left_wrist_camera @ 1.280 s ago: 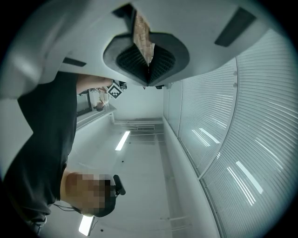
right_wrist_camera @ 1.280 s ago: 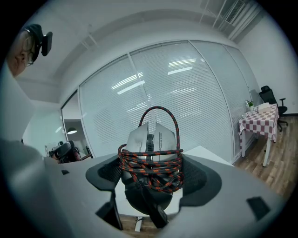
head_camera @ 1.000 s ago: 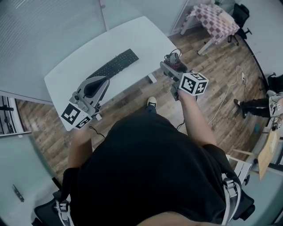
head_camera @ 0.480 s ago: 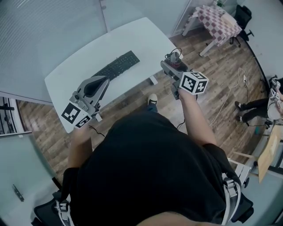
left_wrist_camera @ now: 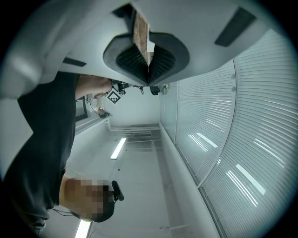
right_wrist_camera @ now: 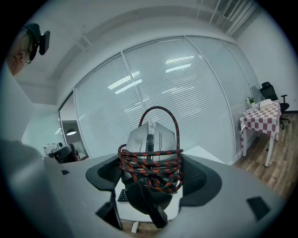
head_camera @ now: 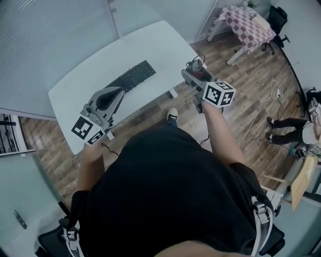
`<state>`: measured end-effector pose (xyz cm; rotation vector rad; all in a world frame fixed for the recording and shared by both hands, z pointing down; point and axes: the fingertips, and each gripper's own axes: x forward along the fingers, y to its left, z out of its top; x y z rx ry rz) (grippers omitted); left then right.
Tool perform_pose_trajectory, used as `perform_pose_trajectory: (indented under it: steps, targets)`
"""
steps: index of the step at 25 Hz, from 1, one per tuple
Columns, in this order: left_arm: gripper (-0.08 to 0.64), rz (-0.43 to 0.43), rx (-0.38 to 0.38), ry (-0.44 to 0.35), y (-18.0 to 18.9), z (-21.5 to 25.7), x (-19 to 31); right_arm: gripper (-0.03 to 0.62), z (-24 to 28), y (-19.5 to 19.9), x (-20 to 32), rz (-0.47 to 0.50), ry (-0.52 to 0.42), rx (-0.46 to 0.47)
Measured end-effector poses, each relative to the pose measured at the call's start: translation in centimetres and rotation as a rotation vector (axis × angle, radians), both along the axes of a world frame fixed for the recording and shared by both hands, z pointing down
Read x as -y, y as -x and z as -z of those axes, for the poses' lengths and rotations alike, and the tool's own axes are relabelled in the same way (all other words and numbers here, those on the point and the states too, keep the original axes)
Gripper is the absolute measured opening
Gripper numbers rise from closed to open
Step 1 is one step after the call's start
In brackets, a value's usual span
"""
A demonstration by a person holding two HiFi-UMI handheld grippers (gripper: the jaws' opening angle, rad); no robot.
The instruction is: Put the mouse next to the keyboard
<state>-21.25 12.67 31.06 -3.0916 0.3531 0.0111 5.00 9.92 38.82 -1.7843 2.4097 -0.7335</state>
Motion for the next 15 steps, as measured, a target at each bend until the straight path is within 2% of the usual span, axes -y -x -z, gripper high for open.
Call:
perform_pose_trajectory:
  steps: [6, 15]
  targets:
    - [0.023, 0.023, 0.002, 0.004, -2.6, 0.4, 1.8, 0.403, -0.1, -2.6, 2.4, 0.021, 0.008, 0.004]
    - [0.023, 0.069, 0.013, 0.027, -4.4, -0.1, 4.7, 0.403, -0.3, -4.2, 6.2, 0.067, 0.019, 0.007]
